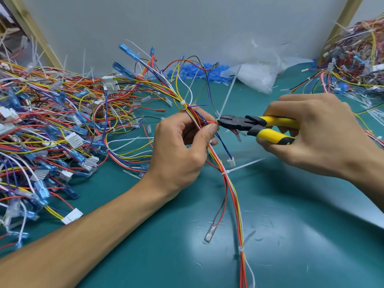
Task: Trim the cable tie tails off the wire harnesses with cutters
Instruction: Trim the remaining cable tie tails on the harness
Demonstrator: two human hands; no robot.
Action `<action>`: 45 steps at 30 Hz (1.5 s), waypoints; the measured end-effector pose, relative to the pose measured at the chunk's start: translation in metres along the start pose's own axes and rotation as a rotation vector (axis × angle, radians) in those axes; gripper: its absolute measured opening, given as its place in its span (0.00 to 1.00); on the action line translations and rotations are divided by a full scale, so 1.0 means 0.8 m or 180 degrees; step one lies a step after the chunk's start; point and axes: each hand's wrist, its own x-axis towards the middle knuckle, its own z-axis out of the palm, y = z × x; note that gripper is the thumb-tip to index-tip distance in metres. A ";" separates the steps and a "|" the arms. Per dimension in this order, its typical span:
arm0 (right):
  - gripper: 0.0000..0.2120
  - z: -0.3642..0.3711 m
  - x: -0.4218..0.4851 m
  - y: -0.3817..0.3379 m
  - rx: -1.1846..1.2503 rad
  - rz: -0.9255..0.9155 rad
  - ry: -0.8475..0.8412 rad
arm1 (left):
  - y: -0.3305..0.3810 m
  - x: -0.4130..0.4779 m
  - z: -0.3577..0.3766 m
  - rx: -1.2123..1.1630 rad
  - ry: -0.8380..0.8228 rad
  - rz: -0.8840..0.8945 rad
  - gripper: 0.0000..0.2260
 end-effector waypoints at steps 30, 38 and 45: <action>0.13 -0.003 0.002 0.004 0.0422 0.0095 -0.0146 | -0.004 -0.001 0.001 0.0028 -0.0041 0.0003 0.06; 0.06 -0.007 0.001 -0.002 0.0583 0.0082 -0.0221 | 0.002 -0.002 0.001 -0.0146 -0.0088 -0.0092 0.03; 0.06 0.000 0.001 0.001 0.1115 0.0452 -0.0026 | 0.001 -0.001 0.002 -0.0406 0.0073 -0.0256 0.02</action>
